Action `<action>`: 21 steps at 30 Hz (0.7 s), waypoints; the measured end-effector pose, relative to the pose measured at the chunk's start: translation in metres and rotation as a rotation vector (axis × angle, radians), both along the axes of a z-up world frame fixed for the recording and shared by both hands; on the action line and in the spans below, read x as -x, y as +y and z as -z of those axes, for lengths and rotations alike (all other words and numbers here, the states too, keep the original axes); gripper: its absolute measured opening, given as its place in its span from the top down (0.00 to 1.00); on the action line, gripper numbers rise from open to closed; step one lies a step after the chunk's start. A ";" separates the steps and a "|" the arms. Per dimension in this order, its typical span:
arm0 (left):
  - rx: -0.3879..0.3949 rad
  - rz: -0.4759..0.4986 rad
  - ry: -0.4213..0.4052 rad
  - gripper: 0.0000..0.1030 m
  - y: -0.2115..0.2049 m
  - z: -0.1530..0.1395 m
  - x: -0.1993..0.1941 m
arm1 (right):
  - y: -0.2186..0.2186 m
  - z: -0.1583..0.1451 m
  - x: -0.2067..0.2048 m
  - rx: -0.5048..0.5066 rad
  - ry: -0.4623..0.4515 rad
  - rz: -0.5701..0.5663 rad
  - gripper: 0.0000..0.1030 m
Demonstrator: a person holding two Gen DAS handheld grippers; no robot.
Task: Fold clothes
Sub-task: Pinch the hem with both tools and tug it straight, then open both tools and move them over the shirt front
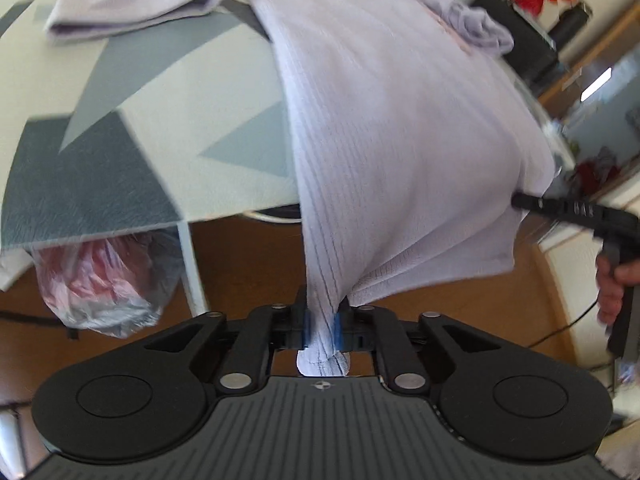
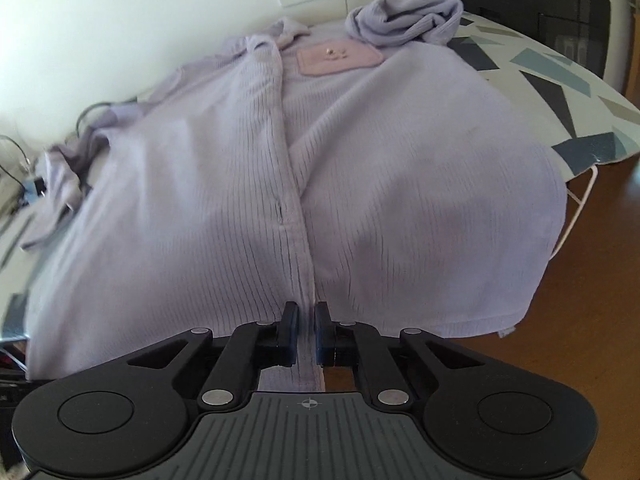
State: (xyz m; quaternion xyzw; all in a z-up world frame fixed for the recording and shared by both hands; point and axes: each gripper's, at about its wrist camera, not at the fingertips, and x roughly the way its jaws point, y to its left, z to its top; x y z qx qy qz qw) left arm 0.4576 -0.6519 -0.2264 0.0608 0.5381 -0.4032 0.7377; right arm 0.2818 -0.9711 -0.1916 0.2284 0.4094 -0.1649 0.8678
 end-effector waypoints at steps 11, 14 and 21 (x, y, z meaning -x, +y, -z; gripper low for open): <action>0.069 -0.057 -0.188 0.18 0.012 -0.080 -0.002 | 0.009 -0.027 -0.012 0.099 0.079 0.061 0.59; 0.134 -0.132 -0.220 0.13 0.015 -0.106 -0.017 | 0.005 -0.054 -0.012 0.114 0.039 0.076 0.55; 0.273 -0.258 -0.196 0.04 -0.005 -0.155 -0.048 | 0.000 -0.137 -0.031 0.220 -0.014 0.074 0.01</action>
